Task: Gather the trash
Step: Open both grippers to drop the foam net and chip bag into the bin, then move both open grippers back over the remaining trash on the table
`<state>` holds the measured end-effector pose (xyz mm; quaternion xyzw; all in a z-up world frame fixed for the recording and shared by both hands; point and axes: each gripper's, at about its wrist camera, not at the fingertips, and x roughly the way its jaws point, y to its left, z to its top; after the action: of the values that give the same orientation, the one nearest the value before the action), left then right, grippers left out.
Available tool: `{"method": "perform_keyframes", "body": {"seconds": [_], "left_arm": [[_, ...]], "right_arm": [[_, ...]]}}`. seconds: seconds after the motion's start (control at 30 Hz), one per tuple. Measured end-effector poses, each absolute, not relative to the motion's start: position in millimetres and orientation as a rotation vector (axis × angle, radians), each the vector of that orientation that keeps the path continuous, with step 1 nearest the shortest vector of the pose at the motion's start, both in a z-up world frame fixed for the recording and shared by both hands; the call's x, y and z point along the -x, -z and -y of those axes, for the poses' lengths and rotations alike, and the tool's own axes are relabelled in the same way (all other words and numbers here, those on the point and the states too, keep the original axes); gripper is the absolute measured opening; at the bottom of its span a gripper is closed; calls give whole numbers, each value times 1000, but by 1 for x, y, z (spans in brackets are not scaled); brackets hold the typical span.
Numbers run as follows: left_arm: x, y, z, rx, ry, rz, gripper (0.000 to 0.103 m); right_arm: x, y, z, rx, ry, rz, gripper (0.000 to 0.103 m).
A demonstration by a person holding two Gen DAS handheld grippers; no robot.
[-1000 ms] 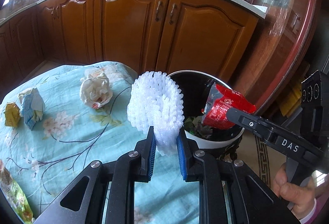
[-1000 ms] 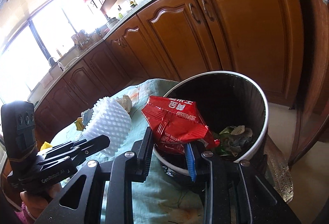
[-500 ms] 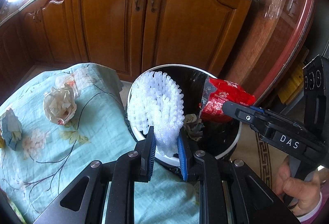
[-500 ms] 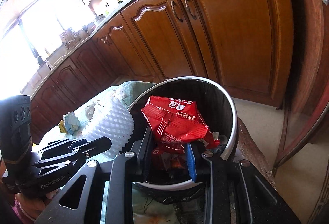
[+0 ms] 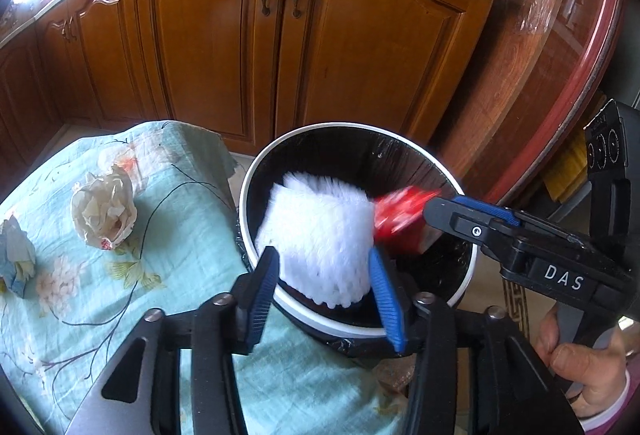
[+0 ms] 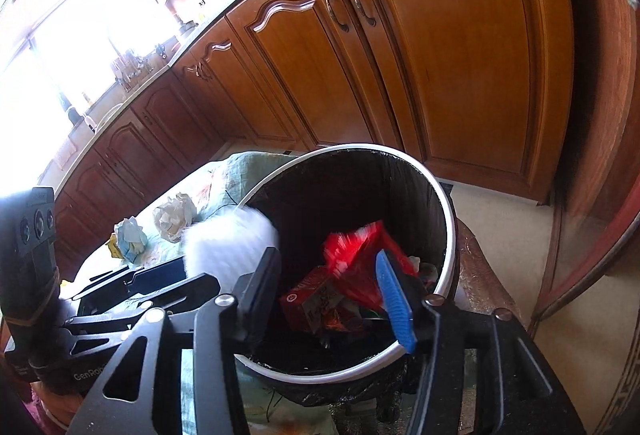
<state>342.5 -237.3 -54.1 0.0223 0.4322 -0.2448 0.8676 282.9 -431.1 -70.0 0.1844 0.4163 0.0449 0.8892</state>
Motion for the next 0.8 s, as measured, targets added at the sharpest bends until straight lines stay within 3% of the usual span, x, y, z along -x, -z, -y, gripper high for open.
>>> {"method": "perform_keyframes", "body": {"seconds": [0.23, 0.33, 0.5, 0.8], "left_arm": [[-329, 55, 221, -21, 488, -900, 57], [-319, 55, 207, 2, 465, -893, 61], [-301, 60, 179, 58, 416, -905, 62], [-263, 63, 120, 172, 308, -909, 62]], "right_arm": [[-274, 67, 431, -419, -93, -840, 63], [-268, 64, 425, -427, -101, -822, 73], [-257, 60, 407, -440, -128, -797, 83], [-237, 61, 352, -412, -187, -774, 92]]}}
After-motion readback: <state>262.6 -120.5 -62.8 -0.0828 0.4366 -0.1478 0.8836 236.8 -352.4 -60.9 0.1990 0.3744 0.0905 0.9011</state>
